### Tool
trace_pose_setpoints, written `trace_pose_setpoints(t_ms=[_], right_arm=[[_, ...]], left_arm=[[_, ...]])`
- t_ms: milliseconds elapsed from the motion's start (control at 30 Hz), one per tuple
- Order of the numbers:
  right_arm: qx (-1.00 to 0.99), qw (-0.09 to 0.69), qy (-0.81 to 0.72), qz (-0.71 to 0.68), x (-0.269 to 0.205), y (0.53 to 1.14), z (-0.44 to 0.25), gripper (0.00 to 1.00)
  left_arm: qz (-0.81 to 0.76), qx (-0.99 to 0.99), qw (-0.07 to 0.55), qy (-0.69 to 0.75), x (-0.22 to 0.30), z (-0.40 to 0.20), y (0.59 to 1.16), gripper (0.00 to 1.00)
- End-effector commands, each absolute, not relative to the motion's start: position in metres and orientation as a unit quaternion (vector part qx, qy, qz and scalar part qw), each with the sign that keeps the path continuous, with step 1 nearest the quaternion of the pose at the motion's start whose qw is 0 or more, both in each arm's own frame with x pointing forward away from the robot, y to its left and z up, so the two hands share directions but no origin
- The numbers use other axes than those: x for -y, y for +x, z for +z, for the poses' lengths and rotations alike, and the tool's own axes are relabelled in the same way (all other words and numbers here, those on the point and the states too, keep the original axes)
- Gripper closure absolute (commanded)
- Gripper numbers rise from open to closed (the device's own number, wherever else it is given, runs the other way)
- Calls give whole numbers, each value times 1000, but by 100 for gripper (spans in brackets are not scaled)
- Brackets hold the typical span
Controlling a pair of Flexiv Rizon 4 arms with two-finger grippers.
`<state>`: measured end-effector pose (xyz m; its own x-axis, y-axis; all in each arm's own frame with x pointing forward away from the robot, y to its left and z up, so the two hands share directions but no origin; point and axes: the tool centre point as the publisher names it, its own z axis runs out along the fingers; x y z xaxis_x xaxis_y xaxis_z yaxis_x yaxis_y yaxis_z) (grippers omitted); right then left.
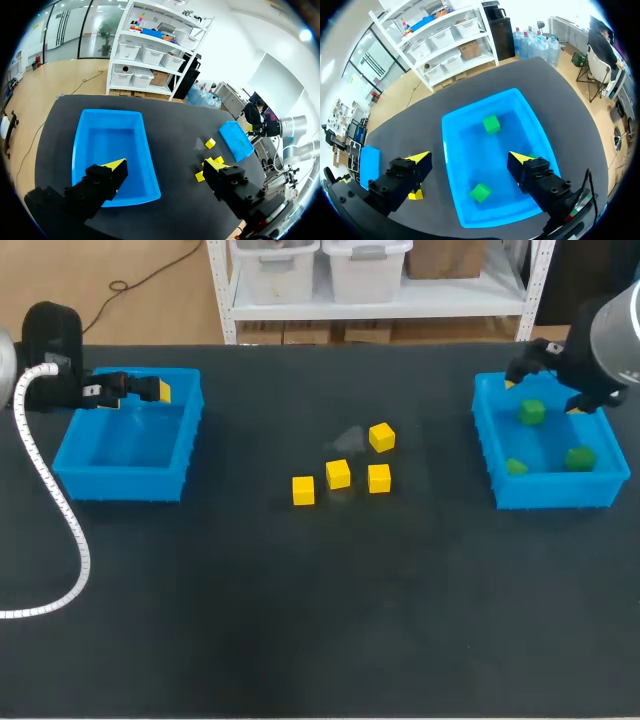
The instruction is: Put the green cubes in the right bin and the yellow cubes in the left bin.
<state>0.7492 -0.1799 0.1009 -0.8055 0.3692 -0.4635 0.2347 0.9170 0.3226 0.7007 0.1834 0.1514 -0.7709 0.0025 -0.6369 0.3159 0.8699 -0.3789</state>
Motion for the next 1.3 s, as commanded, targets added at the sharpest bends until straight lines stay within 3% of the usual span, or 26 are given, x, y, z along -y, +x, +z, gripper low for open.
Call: trace_pose_setpoints(t_ms=[33,333,567,1300], right_arm=[[-935,289,163,122,179,747,99,0],[-935,289,163,122,179,747,99,0],[-935,289,163,122,179,747,99,0],[-935,289,163,122,179,747,99,0]], left_arm=[[-237,-910,326,93,-185,153,697,0],[-182,-914,259,254,-117,171,685,0],[-153,-871,183,429,-66,147,671,0],[-60,-745,26,664,-13,75,675,0]])
